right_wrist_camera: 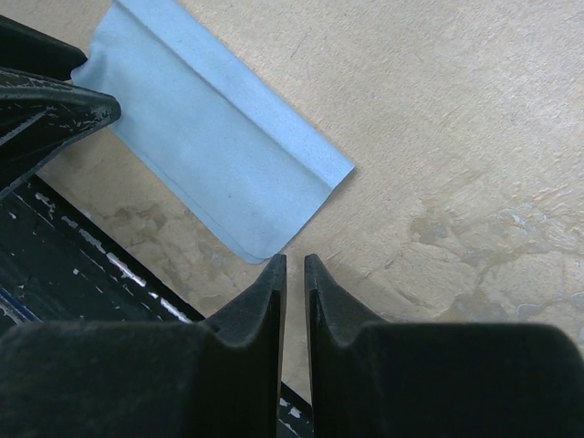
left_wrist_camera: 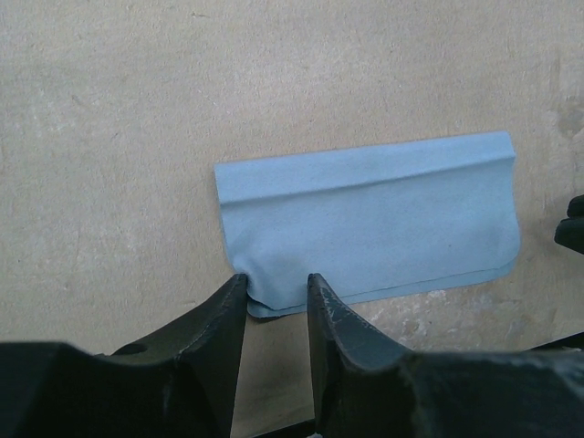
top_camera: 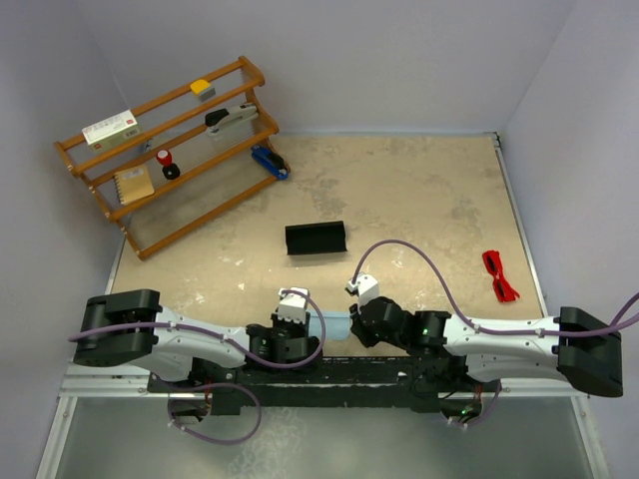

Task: Organize the sunglasses
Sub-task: Pick up the glasses cleaning cloth from the center of the board.

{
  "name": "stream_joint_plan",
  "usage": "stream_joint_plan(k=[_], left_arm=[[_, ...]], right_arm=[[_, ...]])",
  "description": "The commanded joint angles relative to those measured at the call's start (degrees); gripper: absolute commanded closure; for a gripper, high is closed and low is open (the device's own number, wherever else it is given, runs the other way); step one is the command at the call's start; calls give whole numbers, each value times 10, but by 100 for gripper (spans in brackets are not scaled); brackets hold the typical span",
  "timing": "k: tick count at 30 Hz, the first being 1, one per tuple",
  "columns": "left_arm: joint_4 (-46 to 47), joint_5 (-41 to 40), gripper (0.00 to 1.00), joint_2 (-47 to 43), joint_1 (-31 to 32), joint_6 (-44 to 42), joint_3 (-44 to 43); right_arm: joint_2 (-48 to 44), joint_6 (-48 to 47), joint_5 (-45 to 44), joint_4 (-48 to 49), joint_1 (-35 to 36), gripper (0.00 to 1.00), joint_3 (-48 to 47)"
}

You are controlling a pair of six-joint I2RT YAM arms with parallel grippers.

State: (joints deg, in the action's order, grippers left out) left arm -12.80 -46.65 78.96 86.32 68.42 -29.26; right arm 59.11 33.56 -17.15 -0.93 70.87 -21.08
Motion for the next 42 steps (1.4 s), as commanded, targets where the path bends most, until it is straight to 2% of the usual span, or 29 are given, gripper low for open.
stream_joint_plan(k=[1,15,27,42], left_arm=[[7,3,70,1,3,16,6],[-51,-35,66,-44,3,38,14],[-25,-22,67,-18,3,20,1],[-18,-2,75,-4,3,17,-3]], right_arm=[[-6,8,-16,8,1,84,1],[1,8,-6,18,2,84,5],[-2,9,-8,12,1,84,4],[-3,9,-12,11,1,84,4]])
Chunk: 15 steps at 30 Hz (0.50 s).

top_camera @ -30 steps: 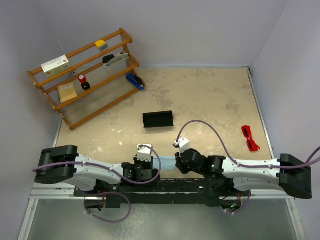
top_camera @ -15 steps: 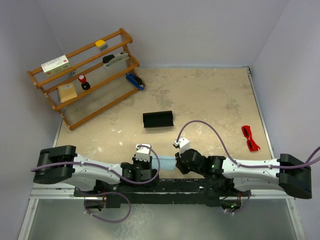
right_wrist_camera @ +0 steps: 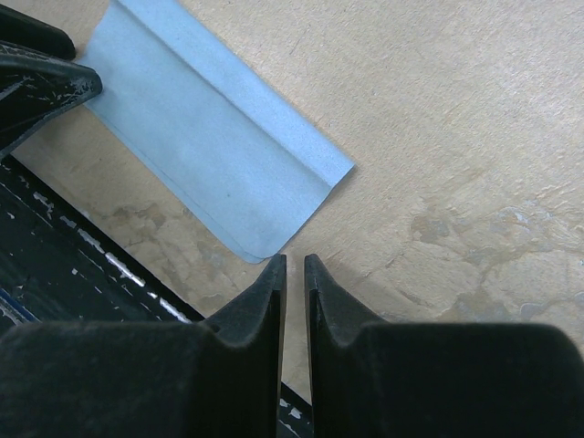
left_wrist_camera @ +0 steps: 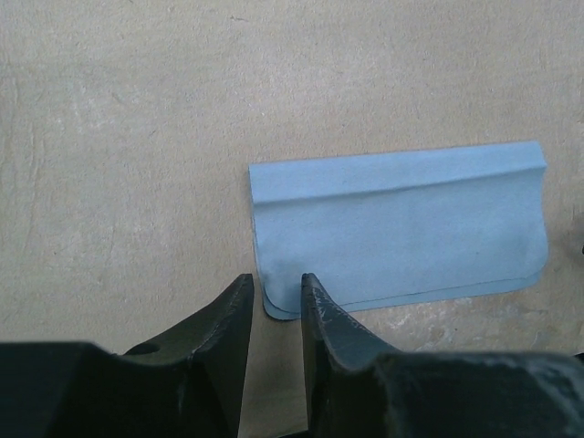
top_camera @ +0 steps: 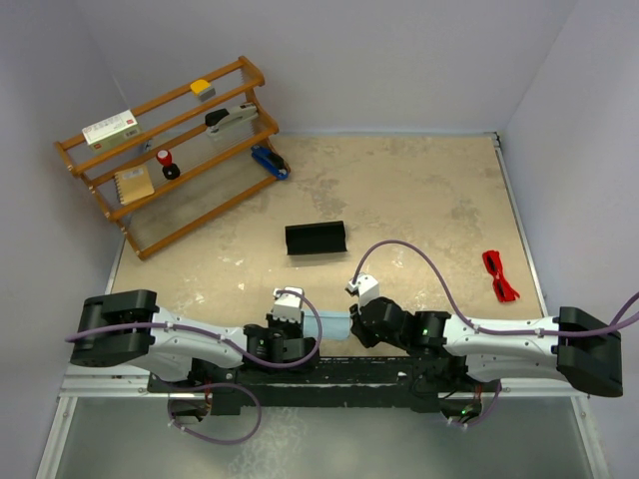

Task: Organize the sunglasses
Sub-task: Pick up the glasses cleaning cloth from the center of the board.

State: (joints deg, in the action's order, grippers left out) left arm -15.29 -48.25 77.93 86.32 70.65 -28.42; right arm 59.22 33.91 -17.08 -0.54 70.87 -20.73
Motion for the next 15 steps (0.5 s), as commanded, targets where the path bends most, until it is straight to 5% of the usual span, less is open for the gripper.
stream_joint_plan(k=[1,11,15], left_arm=[[10,15,76,6,3,-7,-11],[14,18,78,9,4,-11,-15],[12,16,86,9,4,-7,-12]], right_arm=[[-4,6,-12,7,1,84,2],[-6,8,-14,8,1,84,6],[-7,9,-13,9,1,84,6]])
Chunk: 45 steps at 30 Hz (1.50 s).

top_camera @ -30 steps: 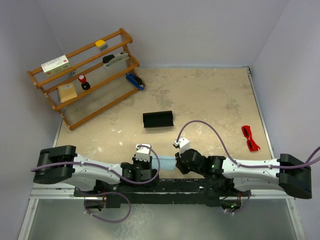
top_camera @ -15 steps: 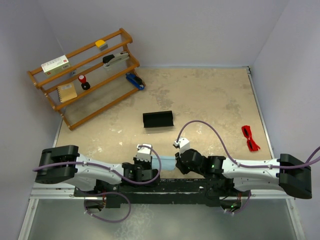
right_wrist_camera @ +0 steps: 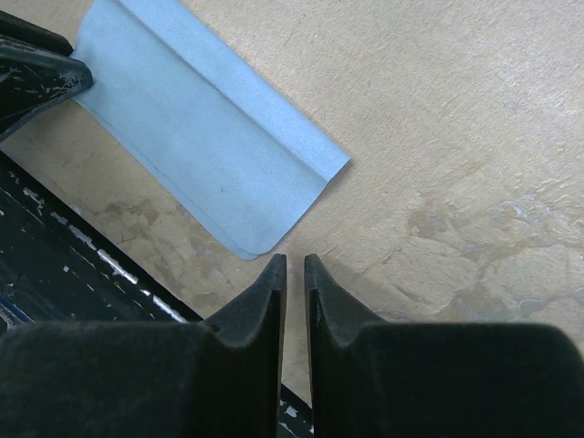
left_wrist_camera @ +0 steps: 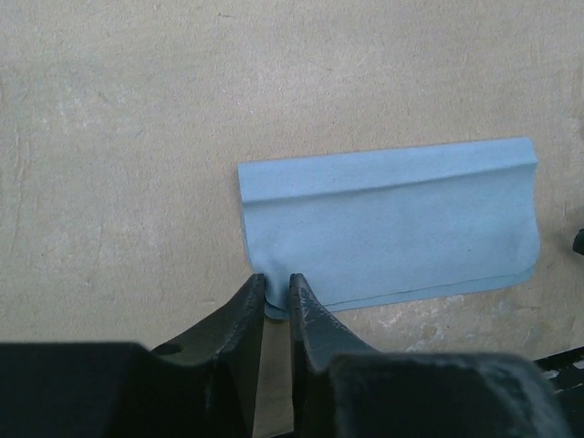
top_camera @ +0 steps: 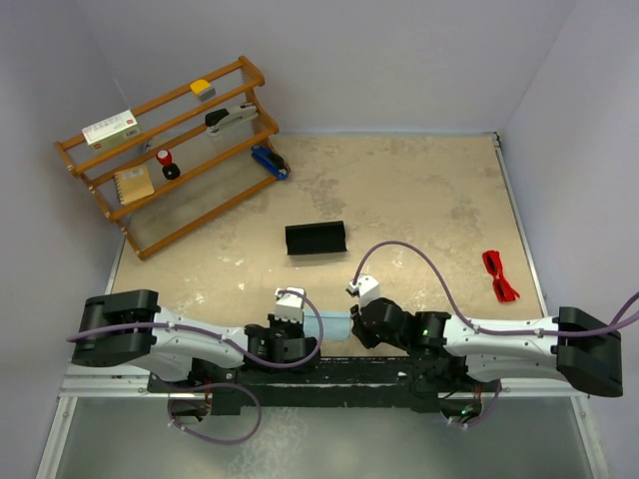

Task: Organize the sunglasses
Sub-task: Pick up the glasses cleaning cloth from the center of the board.

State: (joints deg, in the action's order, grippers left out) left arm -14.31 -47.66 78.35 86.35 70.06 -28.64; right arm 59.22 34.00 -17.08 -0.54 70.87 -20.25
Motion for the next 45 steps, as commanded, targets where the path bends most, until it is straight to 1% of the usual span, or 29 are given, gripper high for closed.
stream_joint_plan(k=[1,2,6,15,19,23,29,35,38,45], left_arm=[[1,10,89,5,4,1,-10],[0,9,93,5,4,1,-10],[0,8,100,5,4,2,-10],[9,7,100,6,5,-1,-16],[23,13,100,15,7,-5,-24],[36,18,100,24,10,-11,-29],[36,21,100,18,17,-11,-23],[45,25,100,-11,23,-11,1],[47,24,100,-22,24,-14,9],[58,25,100,-35,25,-18,21]], right_arm=[[-8,8,-12,8,2,84,2],[-8,8,-13,8,1,84,2],[-9,8,-13,6,1,84,1],[-18,13,-25,-13,2,85,-11],[-8,24,-27,-27,2,85,-27],[9,51,-22,-24,2,85,-39],[36,105,-67,-43,19,85,-56],[84,148,-107,-62,42,83,-78],[98,163,-120,-68,52,79,-86],[96,174,-142,-100,56,74,-96]])
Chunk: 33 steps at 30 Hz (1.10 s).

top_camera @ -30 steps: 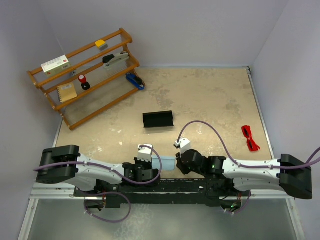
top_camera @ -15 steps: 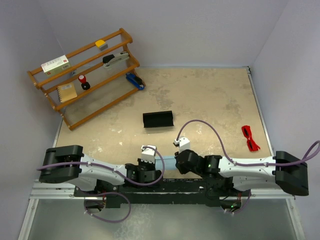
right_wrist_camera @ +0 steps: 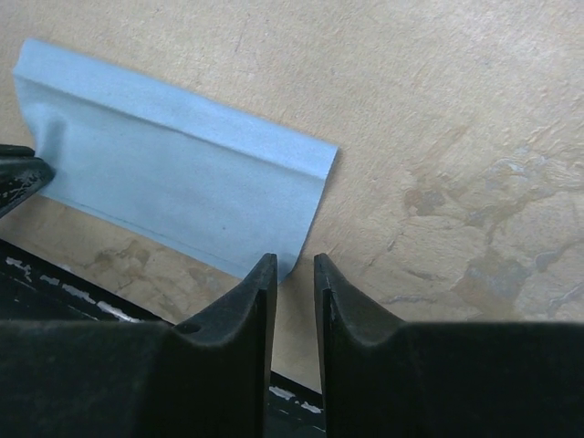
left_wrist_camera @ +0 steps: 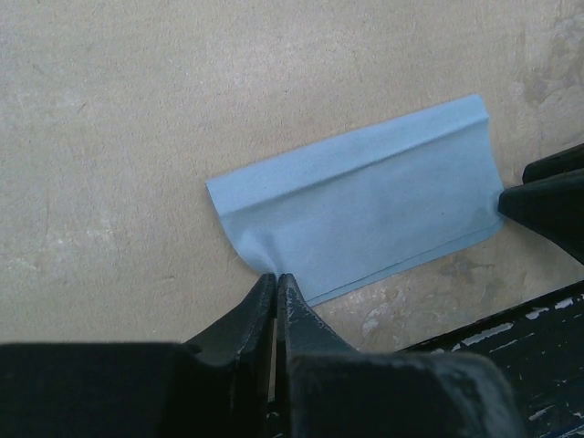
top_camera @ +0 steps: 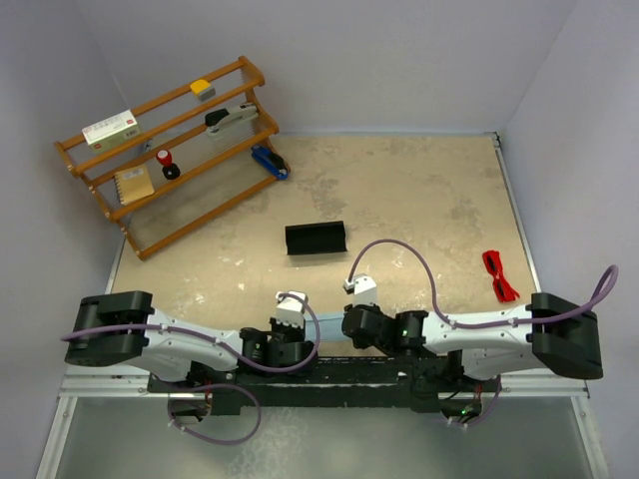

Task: Organize the sunglasses
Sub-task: Pick up the glasses cleaning cloth from the center of the board.

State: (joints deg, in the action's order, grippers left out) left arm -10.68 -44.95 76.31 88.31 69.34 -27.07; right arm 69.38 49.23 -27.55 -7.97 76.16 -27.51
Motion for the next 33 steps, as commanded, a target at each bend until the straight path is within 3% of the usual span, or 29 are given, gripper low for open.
stream_joint_plan(k=[1,24,33], left_arm=[[25,-2,100,-14,5,-13,6],[31,-1,100,-16,10,-10,13],[34,-2,100,-16,12,-7,15]], right_arm=[[-7,22,-38,-25,3,74,-23],[43,40,-19,15,20,74,-25],[45,46,-19,6,24,81,-26]])
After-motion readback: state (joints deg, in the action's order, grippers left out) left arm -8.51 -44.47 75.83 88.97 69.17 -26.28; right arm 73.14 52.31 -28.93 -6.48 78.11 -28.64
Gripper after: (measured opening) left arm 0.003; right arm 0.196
